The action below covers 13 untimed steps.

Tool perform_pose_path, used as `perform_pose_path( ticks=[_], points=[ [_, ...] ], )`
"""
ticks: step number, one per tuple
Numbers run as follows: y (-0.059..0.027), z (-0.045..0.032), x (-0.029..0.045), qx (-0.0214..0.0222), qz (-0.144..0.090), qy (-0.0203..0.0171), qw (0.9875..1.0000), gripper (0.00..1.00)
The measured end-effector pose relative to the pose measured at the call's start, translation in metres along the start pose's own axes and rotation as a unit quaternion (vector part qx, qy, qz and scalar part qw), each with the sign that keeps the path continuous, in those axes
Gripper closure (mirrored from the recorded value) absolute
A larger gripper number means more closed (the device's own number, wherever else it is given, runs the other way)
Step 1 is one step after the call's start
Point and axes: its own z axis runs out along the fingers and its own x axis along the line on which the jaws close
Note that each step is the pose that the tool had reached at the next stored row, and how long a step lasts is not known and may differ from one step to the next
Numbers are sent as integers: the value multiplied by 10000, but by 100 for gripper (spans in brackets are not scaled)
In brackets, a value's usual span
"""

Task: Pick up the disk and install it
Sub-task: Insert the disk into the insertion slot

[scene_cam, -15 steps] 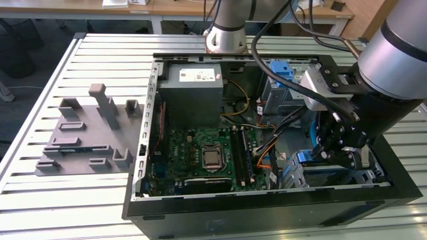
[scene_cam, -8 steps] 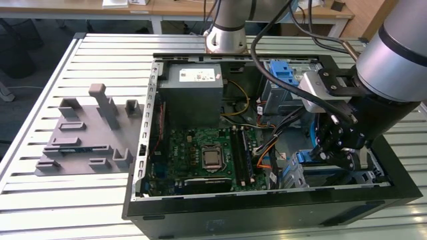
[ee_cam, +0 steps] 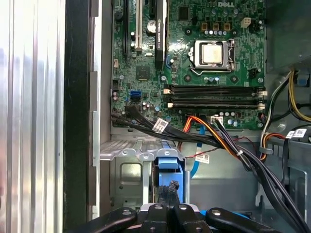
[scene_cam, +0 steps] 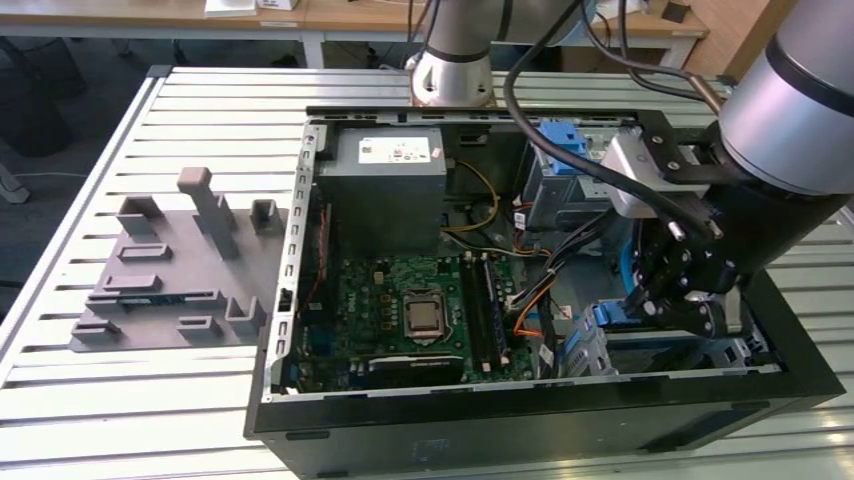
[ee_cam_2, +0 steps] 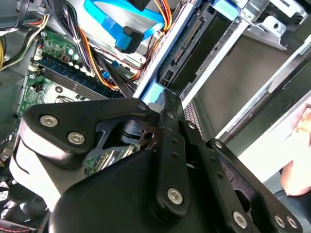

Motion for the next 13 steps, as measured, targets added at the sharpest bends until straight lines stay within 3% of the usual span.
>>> perform_pose_path(
  ticks=[13],
  points=[
    [1, -60, -2, 0, 0, 0, 10000, 89]
  ],
)
